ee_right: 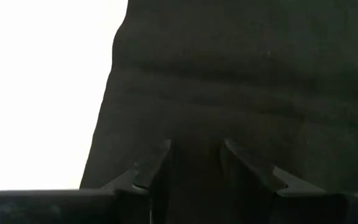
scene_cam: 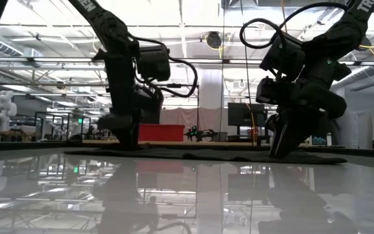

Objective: Roll towel
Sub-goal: Roll the black towel

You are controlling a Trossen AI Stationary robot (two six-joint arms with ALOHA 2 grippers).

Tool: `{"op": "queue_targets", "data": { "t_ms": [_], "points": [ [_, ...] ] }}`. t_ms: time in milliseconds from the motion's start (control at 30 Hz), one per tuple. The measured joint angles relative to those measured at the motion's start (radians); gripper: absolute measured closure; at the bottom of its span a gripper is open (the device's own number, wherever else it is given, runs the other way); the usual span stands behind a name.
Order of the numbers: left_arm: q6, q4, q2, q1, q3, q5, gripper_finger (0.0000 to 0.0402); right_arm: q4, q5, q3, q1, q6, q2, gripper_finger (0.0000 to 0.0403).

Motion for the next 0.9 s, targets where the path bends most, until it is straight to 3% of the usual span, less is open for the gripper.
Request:
{"op": "queue_targets", "data": {
  "t_ms": [100, 233, 467, 700, 800, 900],
  "points": [
    [0.003, 0.021, 0.004, 0.013, 0.0, -0.052, 0.0216, -0.001, 0.0, 0.0, 0.0, 0.003, 0.001, 0.0271],
    [0.001, 0.033, 0.003, 0.043, 0.0, -0.091, 0.0258, -0.004, 0.001, 0.0, 0.0, 0.009, 0.001, 0.0271],
    [0.004, 0.03, 0.003, 0.125, 0.0, 0.015, 0.0341, -0.005, 0.001, 0.0, 0.0, 0.014, 0.001, 0.0271],
    [-0.004, 0.051, 0.003, 0.193, 0.0, -0.007, 0.039, -0.005, 0.001, -0.001, 0.0, 0.021, 0.001, 0.0271],
    [-0.029, 0.059, 0.003, 0.233, 0.0, -0.067, 0.0395, -0.006, 0.001, -0.001, 0.0, 0.021, 0.001, 0.0271],
    [-0.049, 0.056, 0.003, 0.269, 0.001, -0.198, 0.038, -0.007, 0.001, -0.001, 0.0, 0.025, 0.001, 0.0271]
  ]
}}
